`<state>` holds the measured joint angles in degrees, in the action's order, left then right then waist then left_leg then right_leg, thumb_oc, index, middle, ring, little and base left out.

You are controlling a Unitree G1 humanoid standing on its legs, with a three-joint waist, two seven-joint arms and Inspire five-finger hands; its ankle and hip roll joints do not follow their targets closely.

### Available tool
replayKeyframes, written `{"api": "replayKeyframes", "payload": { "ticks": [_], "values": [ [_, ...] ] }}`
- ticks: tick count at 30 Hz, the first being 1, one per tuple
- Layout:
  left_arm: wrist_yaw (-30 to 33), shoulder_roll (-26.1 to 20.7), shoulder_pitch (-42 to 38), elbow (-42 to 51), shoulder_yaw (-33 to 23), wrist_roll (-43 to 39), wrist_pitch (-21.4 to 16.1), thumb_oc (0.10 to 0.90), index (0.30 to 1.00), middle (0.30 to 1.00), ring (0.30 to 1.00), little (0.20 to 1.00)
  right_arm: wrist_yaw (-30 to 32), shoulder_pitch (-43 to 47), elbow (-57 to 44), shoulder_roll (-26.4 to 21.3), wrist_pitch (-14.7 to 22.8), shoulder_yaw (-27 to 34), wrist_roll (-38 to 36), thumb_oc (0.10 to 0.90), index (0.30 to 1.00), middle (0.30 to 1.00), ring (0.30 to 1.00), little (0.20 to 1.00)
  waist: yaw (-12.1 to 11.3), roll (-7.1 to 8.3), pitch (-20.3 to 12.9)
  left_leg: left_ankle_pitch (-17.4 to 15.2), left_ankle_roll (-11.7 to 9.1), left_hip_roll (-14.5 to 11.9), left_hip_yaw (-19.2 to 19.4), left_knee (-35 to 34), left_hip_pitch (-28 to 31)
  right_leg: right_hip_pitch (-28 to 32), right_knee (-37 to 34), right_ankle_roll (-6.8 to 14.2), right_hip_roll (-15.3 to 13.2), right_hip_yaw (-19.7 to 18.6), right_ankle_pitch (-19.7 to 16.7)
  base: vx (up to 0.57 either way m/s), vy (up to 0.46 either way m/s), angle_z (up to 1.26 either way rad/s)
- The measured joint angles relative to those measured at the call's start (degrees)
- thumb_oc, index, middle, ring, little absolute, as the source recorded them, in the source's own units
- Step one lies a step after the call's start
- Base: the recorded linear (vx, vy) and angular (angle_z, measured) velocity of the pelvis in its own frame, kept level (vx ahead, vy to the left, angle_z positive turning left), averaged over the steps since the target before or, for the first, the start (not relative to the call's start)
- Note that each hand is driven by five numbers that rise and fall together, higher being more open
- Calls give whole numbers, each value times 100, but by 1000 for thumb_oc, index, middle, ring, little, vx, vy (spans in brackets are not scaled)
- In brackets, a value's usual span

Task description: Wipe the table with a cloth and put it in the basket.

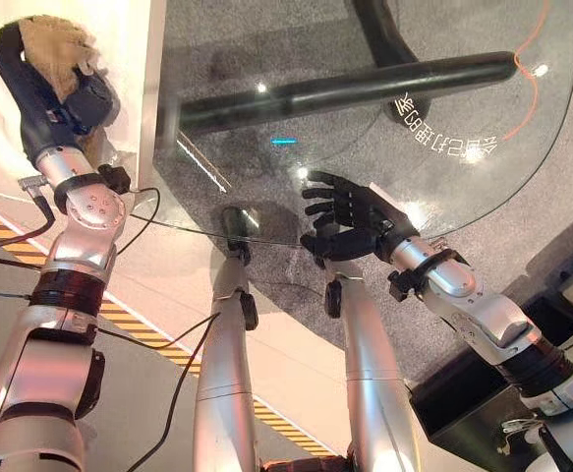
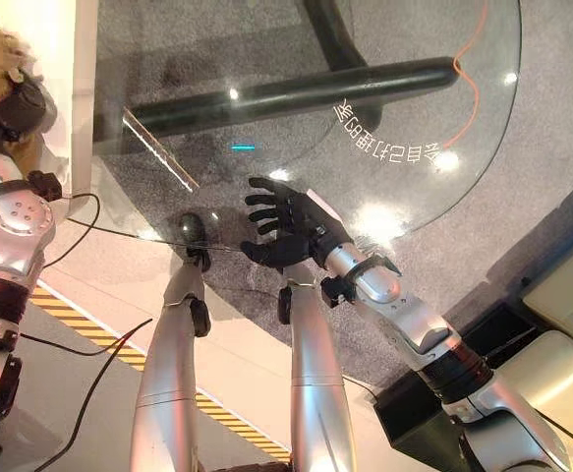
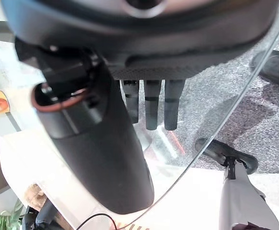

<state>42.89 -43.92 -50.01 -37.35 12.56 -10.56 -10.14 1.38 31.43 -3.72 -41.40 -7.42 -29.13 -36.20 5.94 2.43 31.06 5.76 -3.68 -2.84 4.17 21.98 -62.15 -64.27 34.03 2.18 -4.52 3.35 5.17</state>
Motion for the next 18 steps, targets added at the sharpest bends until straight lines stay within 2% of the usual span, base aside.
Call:
{"api": "replayKeyframes", "payload": {
  "ticks": [18],
  "values": [
    [-126, -12, 213, 52, 37, 24, -16, 800, 900, 900, 900, 900, -9, -146, 20, 137, 8, -10, 8, 800, 900, 900, 900, 900, 15, 41, -14, 18, -42, 12, -2, -105, 235, 179, 27, -23, -28, 32, 45, -5, -29, 1]
  ]
}}
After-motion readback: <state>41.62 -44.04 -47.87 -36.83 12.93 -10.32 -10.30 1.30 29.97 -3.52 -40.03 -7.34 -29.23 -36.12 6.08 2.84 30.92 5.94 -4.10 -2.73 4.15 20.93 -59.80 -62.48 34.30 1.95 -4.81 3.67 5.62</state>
